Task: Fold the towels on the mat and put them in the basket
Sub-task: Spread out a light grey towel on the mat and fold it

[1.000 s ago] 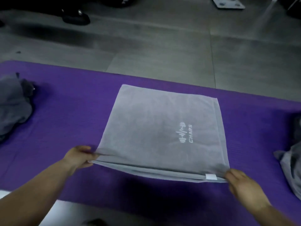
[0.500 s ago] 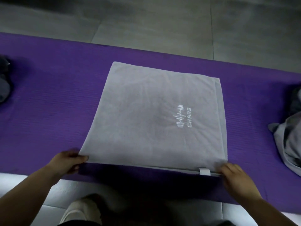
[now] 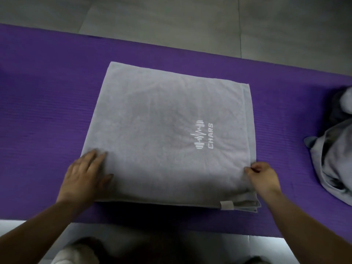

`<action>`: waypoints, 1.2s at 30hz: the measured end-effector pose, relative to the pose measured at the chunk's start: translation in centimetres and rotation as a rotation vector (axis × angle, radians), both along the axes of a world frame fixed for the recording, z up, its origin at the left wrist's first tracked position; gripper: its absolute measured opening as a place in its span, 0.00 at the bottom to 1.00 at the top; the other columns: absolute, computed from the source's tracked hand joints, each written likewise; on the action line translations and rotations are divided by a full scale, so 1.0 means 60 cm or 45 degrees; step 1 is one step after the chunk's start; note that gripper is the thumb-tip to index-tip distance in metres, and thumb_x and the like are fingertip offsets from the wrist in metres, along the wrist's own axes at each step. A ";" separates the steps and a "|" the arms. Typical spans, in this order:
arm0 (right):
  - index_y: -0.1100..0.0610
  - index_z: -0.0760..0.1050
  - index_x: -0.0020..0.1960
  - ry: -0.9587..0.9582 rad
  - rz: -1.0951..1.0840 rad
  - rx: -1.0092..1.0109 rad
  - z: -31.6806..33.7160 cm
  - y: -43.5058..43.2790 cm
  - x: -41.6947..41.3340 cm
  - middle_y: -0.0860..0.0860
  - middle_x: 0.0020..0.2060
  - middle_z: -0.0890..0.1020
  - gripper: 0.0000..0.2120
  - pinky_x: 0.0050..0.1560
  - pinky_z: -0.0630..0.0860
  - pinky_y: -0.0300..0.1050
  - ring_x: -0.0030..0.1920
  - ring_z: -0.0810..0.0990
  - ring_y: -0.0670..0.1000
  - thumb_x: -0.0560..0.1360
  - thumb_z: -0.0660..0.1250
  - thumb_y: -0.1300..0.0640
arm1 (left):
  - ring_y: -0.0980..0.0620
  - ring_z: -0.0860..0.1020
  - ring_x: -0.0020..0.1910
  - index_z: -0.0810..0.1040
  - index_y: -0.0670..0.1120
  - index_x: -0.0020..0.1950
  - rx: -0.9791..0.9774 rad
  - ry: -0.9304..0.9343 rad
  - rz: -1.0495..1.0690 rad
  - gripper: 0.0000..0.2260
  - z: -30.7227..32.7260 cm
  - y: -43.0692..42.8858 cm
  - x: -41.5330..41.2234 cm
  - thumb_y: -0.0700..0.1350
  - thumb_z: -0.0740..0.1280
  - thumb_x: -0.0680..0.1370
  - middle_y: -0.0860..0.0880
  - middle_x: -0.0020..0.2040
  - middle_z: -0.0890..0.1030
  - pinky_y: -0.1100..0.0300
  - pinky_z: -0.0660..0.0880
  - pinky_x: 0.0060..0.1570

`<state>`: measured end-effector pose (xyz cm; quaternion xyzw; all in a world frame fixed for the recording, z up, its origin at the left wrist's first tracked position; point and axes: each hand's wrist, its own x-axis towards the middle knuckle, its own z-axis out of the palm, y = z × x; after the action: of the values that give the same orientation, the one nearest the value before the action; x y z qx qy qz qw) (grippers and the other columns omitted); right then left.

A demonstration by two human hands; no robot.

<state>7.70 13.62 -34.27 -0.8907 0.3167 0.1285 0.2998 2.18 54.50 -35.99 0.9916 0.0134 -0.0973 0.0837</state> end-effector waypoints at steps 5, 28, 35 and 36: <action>0.60 0.70 0.42 -0.092 -0.095 0.048 0.006 -0.017 -0.017 0.56 0.40 0.76 0.04 0.44 0.64 0.42 0.42 0.73 0.53 0.74 0.65 0.64 | 0.43 0.64 0.63 0.64 0.45 0.68 -0.076 0.111 -0.206 0.30 -0.010 -0.024 -0.010 0.63 0.40 0.78 0.33 0.60 0.76 0.59 0.49 0.69; 0.59 0.72 0.37 -0.107 0.123 -0.024 -0.001 0.000 0.335 0.59 0.39 0.76 0.12 0.44 0.68 0.44 0.48 0.76 0.58 0.76 0.60 0.55 | 0.49 0.49 0.76 0.39 0.51 0.75 0.226 0.300 -0.627 0.34 0.022 -0.155 0.226 0.55 0.58 0.78 0.47 0.76 0.44 0.57 0.50 0.72; 0.57 0.67 0.31 -0.127 0.038 -0.032 -0.010 -0.057 0.341 0.53 0.29 0.72 0.15 0.38 0.67 0.42 0.29 0.70 0.51 0.75 0.63 0.58 | 0.39 0.77 0.56 0.72 0.43 0.65 0.170 0.086 -0.682 0.41 -0.013 -0.211 0.186 0.58 0.77 0.56 0.36 0.58 0.78 0.45 0.74 0.50; 0.60 0.71 0.35 -0.160 0.007 -0.017 -0.009 -0.060 0.333 0.57 0.33 0.77 0.11 0.43 0.69 0.44 0.34 0.74 0.54 0.75 0.63 0.59 | 0.38 0.79 0.54 0.70 0.44 0.64 0.215 0.092 -0.678 0.40 -0.018 -0.212 0.183 0.59 0.75 0.57 0.37 0.57 0.79 0.44 0.75 0.50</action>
<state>27.66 10.01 -34.83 -0.8998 0.2957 0.0709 0.3127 13.17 41.76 -37.09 0.9596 -0.2365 -0.1495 -0.0282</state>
